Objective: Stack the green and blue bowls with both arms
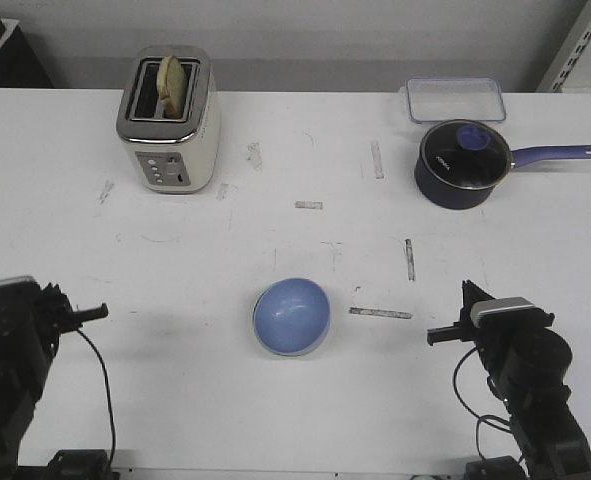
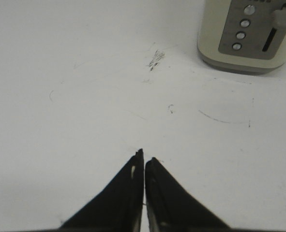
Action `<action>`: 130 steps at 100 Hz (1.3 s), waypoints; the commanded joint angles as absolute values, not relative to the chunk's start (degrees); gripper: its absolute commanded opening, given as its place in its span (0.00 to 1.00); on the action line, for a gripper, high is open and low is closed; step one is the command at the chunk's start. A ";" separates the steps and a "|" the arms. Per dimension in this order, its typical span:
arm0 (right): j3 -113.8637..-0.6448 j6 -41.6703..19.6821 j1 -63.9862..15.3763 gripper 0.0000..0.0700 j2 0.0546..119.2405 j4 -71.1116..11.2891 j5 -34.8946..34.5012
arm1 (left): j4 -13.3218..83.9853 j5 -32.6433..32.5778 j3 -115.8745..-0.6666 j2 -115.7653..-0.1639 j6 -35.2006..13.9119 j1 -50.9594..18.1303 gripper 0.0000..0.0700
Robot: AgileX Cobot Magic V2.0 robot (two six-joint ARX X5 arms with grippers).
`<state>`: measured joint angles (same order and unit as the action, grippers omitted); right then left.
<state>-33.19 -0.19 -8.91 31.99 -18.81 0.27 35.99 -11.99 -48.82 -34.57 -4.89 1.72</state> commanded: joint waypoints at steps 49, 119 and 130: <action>-30.24 0.03 -8.93 0.00 19.35 -25.32 4.36 | 28.53 -3.14 -38.06 -13.41 -1.76 2.24 0.00; -28.16 0.01 -8.93 0.00 15.75 -19.29 4.56 | 28.34 -3.14 -38.09 -13.08 -1.78 2.24 0.00; -28.16 -0.01 -8.93 0.00 15.75 -19.29 4.56 | 28.34 -3.14 -38.09 -13.08 -1.78 2.24 0.00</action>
